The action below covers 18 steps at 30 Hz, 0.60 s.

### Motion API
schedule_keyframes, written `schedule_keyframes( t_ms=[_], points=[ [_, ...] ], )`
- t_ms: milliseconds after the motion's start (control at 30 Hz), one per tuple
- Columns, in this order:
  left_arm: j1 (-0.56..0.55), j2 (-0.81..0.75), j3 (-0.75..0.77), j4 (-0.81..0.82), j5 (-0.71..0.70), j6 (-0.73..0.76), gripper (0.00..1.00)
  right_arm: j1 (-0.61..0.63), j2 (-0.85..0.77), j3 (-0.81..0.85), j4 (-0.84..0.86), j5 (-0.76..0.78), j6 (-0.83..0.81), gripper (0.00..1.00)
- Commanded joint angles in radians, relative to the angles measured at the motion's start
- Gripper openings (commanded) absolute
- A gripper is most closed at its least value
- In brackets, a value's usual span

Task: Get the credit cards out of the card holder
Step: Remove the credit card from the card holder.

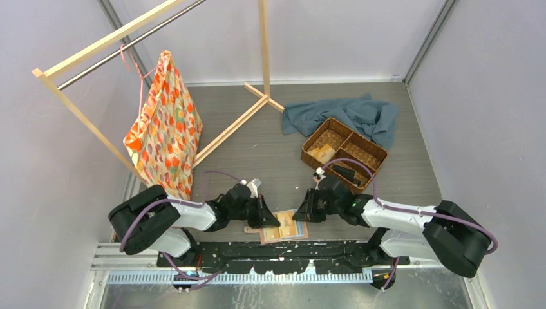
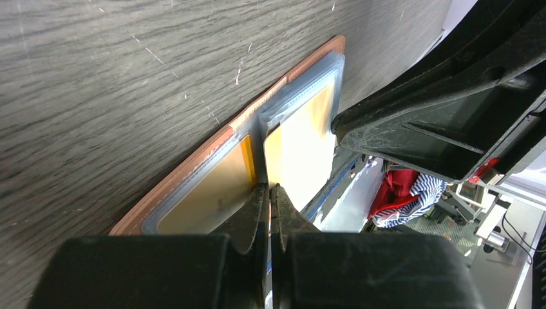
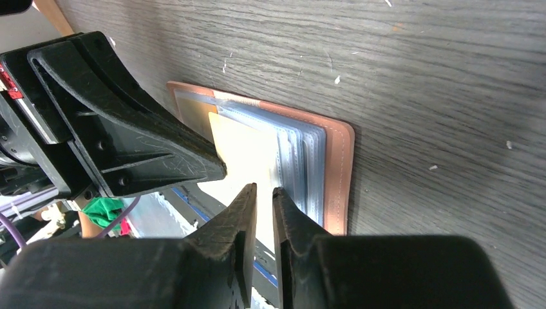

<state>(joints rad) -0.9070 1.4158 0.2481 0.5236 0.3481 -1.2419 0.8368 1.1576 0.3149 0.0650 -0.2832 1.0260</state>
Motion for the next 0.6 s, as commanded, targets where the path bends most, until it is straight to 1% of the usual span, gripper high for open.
schedule_keyframes(
  t_ms=[0, 167, 567],
  points=[
    [0.012, -0.033, -0.021, -0.042, -0.017, 0.041, 0.01, 0.005, -0.005, -0.034, -0.016, 0.067, 0.008, 0.21],
    [0.021, -0.097, -0.049, -0.064, -0.030, 0.046, 0.01, 0.004, -0.001, -0.045, -0.002, 0.075, 0.016, 0.20],
    [0.042, -0.297, -0.051, -0.298, -0.071, 0.104, 0.00, 0.005, 0.018, -0.040, 0.019, 0.067, 0.010, 0.20]
  ],
)
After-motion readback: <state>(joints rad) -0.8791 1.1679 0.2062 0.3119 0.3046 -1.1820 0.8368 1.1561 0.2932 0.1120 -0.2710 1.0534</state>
